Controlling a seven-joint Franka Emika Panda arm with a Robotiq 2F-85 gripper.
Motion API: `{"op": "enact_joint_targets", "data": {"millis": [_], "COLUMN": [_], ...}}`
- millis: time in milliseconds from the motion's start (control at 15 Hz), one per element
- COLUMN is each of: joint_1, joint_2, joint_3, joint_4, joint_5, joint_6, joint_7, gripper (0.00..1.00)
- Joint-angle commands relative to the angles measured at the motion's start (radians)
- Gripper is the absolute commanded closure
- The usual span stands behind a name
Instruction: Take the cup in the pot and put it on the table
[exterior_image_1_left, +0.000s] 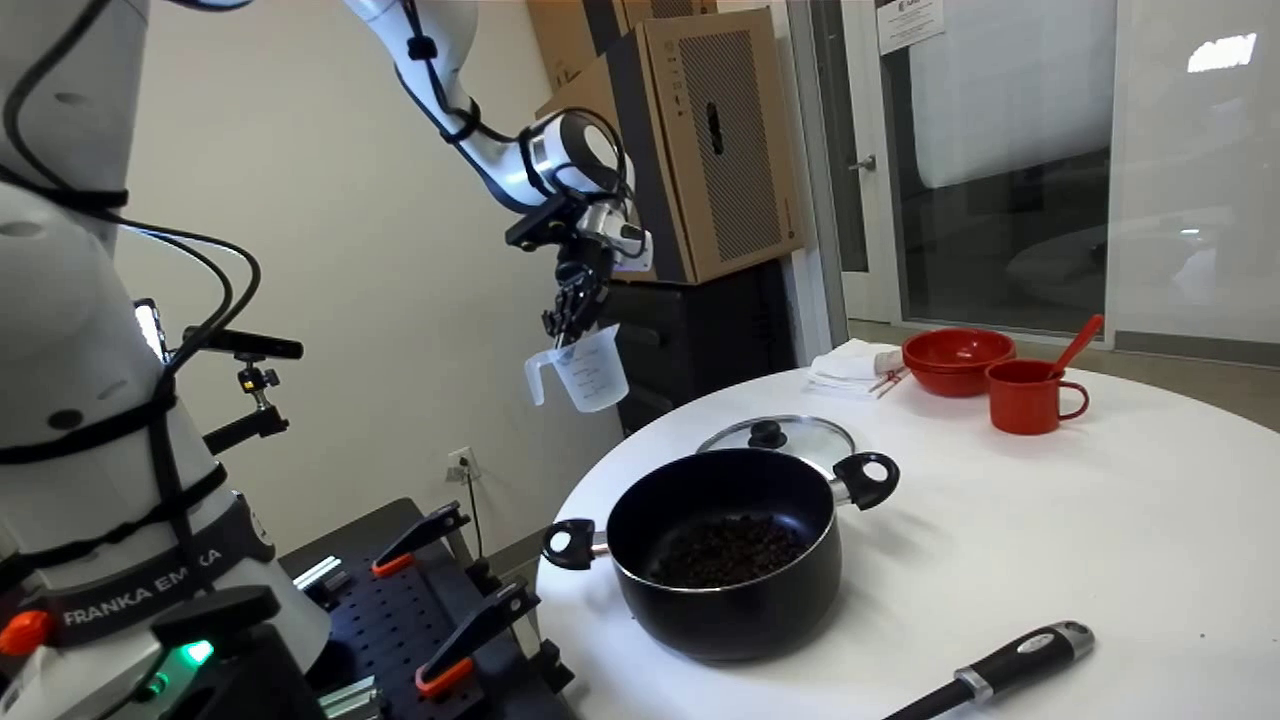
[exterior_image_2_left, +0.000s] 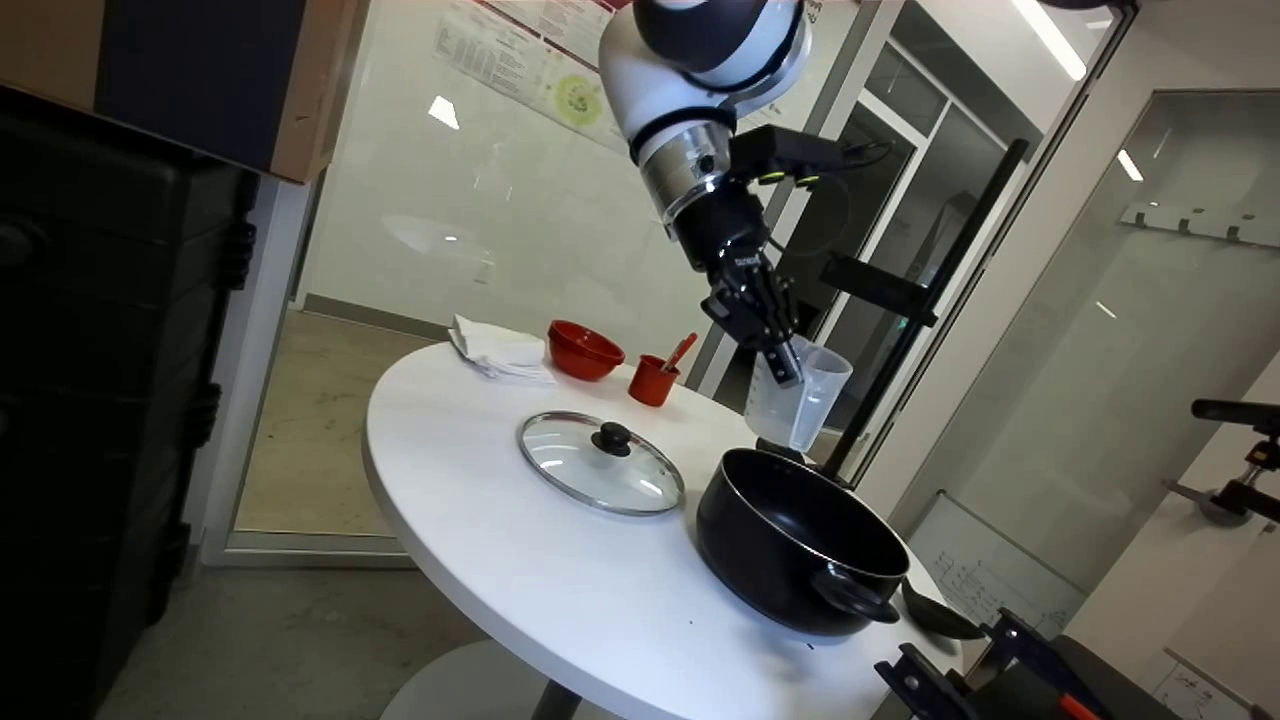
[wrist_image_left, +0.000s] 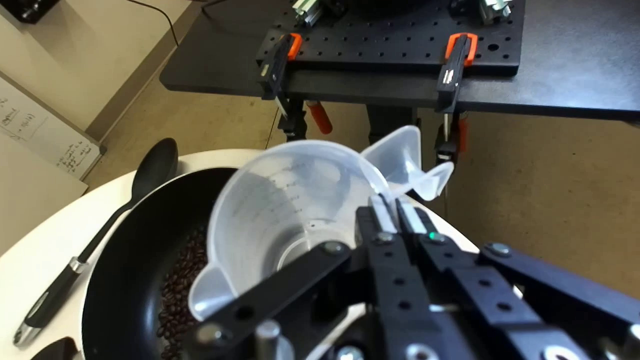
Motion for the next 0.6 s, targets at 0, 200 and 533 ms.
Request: {"op": "enact_joint_targets", "data": {"millis": [0, 200, 533], "joint_1": [-0.001, -0.001, 0.058], "joint_2": [0.139, 0.212, 0.318], "joint_3": [-0.026, -0.034, -0.051], "joint_4": [0.137, 0.172, 0.163], "joint_5": [-0.04, -0.083, -0.242], "joint_6": [-0.047, -0.039, -0.014], "joint_7": [-0.101, -0.187, -0.171], "gripper": [0.99, 0.99, 0.99]}}
